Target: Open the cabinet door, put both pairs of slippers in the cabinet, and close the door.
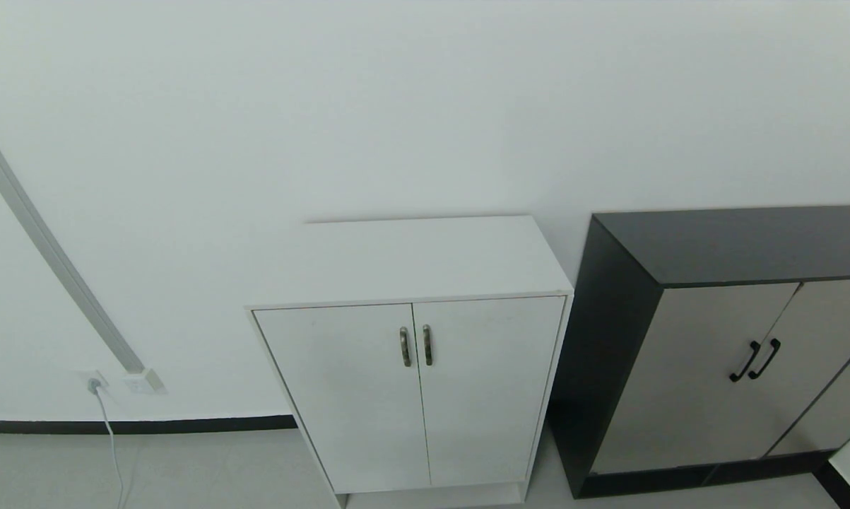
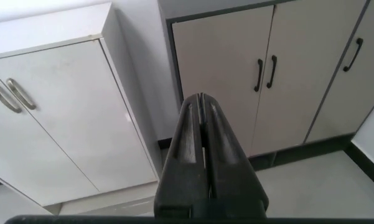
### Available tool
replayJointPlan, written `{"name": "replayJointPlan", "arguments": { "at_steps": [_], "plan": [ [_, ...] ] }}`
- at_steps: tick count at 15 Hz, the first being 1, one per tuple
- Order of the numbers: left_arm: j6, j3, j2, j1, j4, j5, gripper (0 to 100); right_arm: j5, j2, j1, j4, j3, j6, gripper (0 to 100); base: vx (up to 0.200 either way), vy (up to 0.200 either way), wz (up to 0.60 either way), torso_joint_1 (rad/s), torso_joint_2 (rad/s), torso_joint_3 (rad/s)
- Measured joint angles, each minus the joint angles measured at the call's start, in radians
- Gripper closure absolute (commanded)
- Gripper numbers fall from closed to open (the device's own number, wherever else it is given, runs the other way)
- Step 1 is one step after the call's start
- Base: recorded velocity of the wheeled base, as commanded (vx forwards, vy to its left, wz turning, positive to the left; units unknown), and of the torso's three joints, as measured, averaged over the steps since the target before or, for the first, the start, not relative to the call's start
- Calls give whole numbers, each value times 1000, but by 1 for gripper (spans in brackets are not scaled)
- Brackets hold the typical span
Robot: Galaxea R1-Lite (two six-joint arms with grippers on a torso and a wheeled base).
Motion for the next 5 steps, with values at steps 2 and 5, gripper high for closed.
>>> {"name": "replayJointPlan", "arguments": {
  "at_steps": [2,5],
  "plan": [
    [0,0,0,1,0,0,100,0,-1,0,0,0,-2,100,0,0,0,0,0,0],
    [0,0,0,1,0,0,100,0,-2,1,1,0,-4,100,0,0,0,0,0,0]
  ]
}}
